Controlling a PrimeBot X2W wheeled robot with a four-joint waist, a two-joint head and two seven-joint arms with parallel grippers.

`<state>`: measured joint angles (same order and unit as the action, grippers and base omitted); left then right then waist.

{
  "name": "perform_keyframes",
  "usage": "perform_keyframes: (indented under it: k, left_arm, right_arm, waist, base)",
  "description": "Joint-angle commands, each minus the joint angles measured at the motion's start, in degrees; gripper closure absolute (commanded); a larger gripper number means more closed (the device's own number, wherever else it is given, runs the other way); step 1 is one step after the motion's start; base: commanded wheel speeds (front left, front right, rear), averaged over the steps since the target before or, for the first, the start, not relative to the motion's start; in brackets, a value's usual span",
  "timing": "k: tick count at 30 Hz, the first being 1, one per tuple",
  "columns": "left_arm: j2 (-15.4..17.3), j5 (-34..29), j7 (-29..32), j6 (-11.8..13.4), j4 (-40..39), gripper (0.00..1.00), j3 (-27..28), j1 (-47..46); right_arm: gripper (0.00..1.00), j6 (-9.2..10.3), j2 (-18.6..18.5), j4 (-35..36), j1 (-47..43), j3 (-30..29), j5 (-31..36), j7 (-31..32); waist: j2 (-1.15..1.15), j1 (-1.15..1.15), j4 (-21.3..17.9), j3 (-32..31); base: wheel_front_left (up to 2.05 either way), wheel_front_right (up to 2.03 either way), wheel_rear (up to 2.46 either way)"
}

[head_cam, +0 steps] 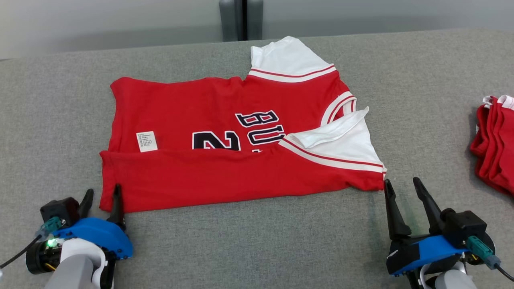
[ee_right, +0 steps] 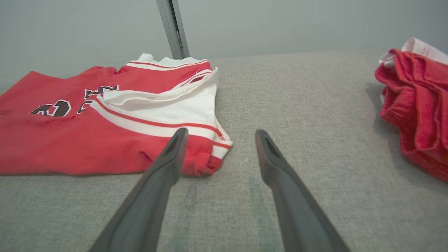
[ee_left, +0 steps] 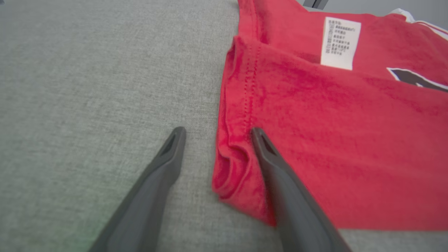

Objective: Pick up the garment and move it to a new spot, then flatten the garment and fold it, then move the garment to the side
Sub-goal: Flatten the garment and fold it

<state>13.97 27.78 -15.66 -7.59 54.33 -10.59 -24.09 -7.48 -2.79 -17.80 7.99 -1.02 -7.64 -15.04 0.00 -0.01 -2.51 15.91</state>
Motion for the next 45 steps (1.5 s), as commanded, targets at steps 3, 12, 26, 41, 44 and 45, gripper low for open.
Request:
perform_keyframes:
  k: [3,12,26,41,44,45]
  left_arm:
    - [-1.6,2.8,4.0,0.1,4.1,0.87,-5.0,0.9]
    - [0.2,9.9,5.0,0.0,4.3,1.00,-14.8,1.1]
    - [3.0,16.6,1.2,0.1,1.4,1.00,-21.6,-0.3]
    - [2.0,8.0,0.6,0.1,-7.5,1.00,-9.3,5.5]
    - [1.2,6.7,0.6,0.1,-6.9,1.00,-8.5,8.1]
    - [0.9,6.4,0.6,0.1,-6.6,1.00,-8.3,9.0]
  right_arm:
    - [0.00,-0.03,-0.2,-0.7,1.2,0.2,-0.5,-0.2]
    - [0.00,-0.03,-0.2,-6.3,3.7,0.5,-1.8,-0.2]
    - [1.00,-0.03,-0.2,-16.8,9.7,1.7,-5.7,-0.2]
    - [1.00,-0.02,-0.3,-12.3,2.2,0.2,-9.1,-0.2]
    - [1.00,-0.02,-0.3,-12.0,-0.6,0.8,-10.4,-0.2]
    - [1.00,-0.02,-0.3,-11.9,-1.7,1.0,-10.7,-0.2]
  waist:
    - [0.00,0.01,0.1,0.5]
    - [0.00,0.01,1.1,1.2]
    - [0.00,0.01,2.8,0.7]
    - [0.00,0.01,3.8,-9.0]
    - [0.00,0.01,3.7,-11.6]
    - [0.00,0.01,3.7,-12.5]
  base:
    - [0.00,0.00,0.00]
    - [0.00,0.00,0.00]
    - [0.00,0.00,0.00]
    - [0.00,0.00,0.00]
    - [0.00,0.00,0.00]
    - [0.00,0.00,0.00]
